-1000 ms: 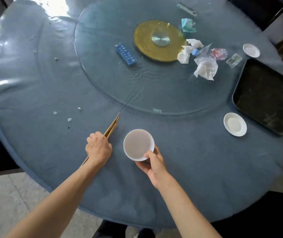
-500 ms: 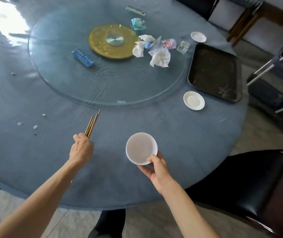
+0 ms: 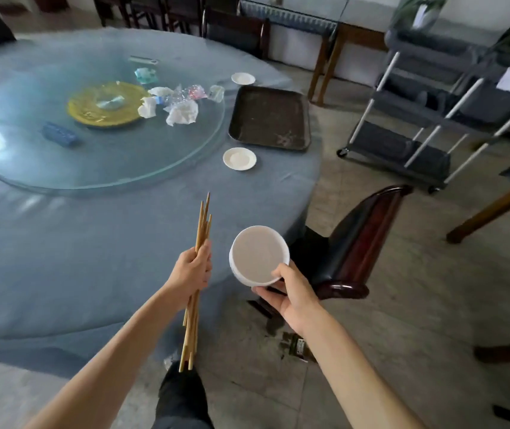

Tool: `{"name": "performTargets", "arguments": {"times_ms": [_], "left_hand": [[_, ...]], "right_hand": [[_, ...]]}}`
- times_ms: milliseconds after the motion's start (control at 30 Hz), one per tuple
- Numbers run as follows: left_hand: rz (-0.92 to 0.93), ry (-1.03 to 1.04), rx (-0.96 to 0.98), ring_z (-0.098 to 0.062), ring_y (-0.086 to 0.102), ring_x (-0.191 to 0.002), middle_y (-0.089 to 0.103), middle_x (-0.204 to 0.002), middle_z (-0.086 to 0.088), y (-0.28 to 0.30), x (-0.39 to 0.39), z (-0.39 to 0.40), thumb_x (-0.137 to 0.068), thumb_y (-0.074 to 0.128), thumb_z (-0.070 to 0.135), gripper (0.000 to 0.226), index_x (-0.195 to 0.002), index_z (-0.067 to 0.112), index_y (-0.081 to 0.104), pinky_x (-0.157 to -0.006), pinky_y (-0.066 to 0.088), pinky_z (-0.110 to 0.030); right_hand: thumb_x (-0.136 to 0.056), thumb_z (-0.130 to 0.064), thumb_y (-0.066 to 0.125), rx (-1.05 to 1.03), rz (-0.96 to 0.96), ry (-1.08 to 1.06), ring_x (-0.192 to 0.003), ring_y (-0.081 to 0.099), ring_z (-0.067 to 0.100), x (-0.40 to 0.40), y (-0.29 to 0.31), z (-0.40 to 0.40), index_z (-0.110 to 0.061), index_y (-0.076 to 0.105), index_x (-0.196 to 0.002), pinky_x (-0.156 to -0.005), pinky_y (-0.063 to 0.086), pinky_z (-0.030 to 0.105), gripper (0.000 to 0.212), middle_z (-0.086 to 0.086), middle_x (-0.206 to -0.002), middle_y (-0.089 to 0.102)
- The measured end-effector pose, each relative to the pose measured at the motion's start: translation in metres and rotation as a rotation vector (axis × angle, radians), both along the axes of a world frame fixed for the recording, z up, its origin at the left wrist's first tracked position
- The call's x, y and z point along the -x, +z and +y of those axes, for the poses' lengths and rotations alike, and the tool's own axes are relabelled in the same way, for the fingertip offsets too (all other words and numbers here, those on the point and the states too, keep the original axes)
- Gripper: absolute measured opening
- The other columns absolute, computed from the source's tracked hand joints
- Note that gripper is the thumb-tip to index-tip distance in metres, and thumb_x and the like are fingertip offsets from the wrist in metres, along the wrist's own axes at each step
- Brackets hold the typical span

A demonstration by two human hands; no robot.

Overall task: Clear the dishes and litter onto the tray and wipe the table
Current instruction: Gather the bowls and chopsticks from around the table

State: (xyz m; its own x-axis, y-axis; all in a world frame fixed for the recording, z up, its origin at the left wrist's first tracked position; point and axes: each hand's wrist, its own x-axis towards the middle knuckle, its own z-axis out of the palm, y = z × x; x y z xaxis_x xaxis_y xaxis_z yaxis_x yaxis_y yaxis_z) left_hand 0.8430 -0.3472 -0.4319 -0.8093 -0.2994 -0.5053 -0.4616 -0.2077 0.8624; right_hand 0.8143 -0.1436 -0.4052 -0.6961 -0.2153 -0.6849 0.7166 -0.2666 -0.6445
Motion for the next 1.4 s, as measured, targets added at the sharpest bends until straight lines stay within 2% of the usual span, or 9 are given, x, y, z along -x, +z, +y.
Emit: {"name": "performTargets", "arguments": {"times_ms": [100, 300, 433, 633, 733, 867, 1067, 1200, 1400], "left_hand": [[0.015, -0.021, -0.031, -0.008, 0.022, -0.043, 0.026, -0.055, 0.007, 0.019, -0.001, 0.066, -0.105, 0.044, 0.048, 0.043, -0.071, 0.024, 0.033, -0.038, 0.019, -0.019], [0.047, -0.150, -0.098, -0.008, 0.020, -0.041, 0.024, -0.056, 0.006, 0.050, 0.017, 0.171, -0.104, 0.050, 0.046, 0.044, -0.069, 0.025, 0.032, -0.036, 0.018, -0.018], [0.069, -0.205, -0.211, -0.009, 0.018, -0.045, 0.022, -0.059, 0.005, 0.059, 0.049, 0.227, -0.102, 0.050, 0.049, 0.045, -0.069, 0.026, 0.031, -0.036, 0.020, -0.018], [0.090, -0.224, -0.333, -0.009, 0.018, -0.045, 0.021, -0.060, 0.004, 0.054, 0.127, 0.300, -0.103, 0.049, 0.048, 0.046, -0.066, 0.024, 0.034, -0.036, 0.023, -0.019], [0.097, -0.167, -0.377, -0.009, 0.016, -0.046, 0.015, -0.066, 0.003, 0.047, 0.172, 0.330, -0.103, 0.049, 0.048, 0.046, -0.067, 0.025, 0.033, -0.036, 0.021, -0.019], [0.084, -0.077, -0.441, -0.008, 0.017, -0.044, 0.017, -0.062, 0.005, 0.043, 0.220, 0.367, -0.104, 0.048, 0.048, 0.047, -0.066, 0.025, 0.032, -0.035, 0.021, -0.019], [0.073, -0.022, -0.470, -0.007, 0.018, -0.044, 0.018, -0.063, 0.005, 0.053, 0.279, 0.394, -0.103, 0.049, 0.047, 0.047, -0.065, 0.025, 0.032, -0.036, 0.021, -0.019], [0.088, 0.036, -0.464, -0.007, 0.017, -0.042, 0.016, -0.062, 0.006, 0.061, 0.325, 0.393, -0.103, 0.048, 0.049, 0.045, -0.069, 0.027, 0.029, -0.033, 0.022, -0.018], [0.115, 0.154, -0.427, -0.007, 0.018, -0.044, 0.017, -0.063, 0.005, 0.060, 0.403, 0.394, -0.104, 0.047, 0.048, 0.044, -0.068, 0.027, 0.032, -0.035, 0.020, -0.018]], "right_hand": [[-0.093, -0.002, 0.048, -0.003, 0.010, -0.025, -0.127, 0.060, 0.045, -0.007, 0.021, 0.068, -0.020, 0.068, -0.118, -0.063, 0.063, 0.032, 0.036, 0.025, -0.133, 0.062], [-0.092, -0.001, 0.050, 0.004, 0.038, -0.141, -0.126, 0.061, 0.046, -0.001, 0.048, 0.174, -0.012, 0.066, -0.114, -0.058, 0.062, 0.030, 0.028, 0.021, -0.116, 0.062], [-0.093, -0.001, 0.052, 0.018, 0.031, -0.200, -0.121, 0.064, 0.047, 0.019, 0.053, 0.230, -0.006, 0.064, -0.113, -0.059, 0.063, 0.030, 0.023, 0.028, -0.127, 0.062], [-0.093, -0.002, 0.053, 0.019, 0.041, -0.219, -0.120, 0.065, 0.046, 0.087, 0.051, 0.308, -0.007, 0.063, -0.114, -0.058, 0.062, 0.028, 0.024, 0.027, -0.126, 0.060], [-0.093, -0.002, 0.055, -0.007, 0.023, -0.212, -0.113, 0.069, 0.047, 0.134, 0.046, 0.343, -0.004, 0.063, -0.117, -0.059, 0.061, 0.028, 0.026, 0.027, -0.122, 0.062], [-0.093, -0.001, 0.055, -0.032, -0.026, -0.173, -0.119, 0.065, 0.047, 0.193, 0.047, 0.383, -0.001, 0.061, -0.121, -0.056, 0.061, 0.028, 0.029, 0.027, -0.121, 0.062], [-0.093, -0.001, 0.053, -0.031, -0.050, -0.138, -0.103, 0.069, 0.048, 0.274, 0.057, 0.418, 0.002, 0.061, -0.112, -0.056, 0.063, 0.028, 0.020, 0.027, -0.108, 0.064], [-0.093, -0.003, 0.055, 0.008, -0.045, -0.096, -0.115, 0.067, 0.049, 0.336, 0.061, 0.421, 0.001, 0.061, -0.114, -0.055, 0.061, 0.026, 0.021, 0.029, -0.119, 0.063], [-0.093, -0.004, 0.055, 0.013, -0.044, 0.059, -0.112, 0.069, 0.048, 0.447, 0.053, 0.409, 0.000, 0.062, -0.119, -0.057, 0.062, 0.027, 0.027, 0.027, -0.114, 0.066]]}}
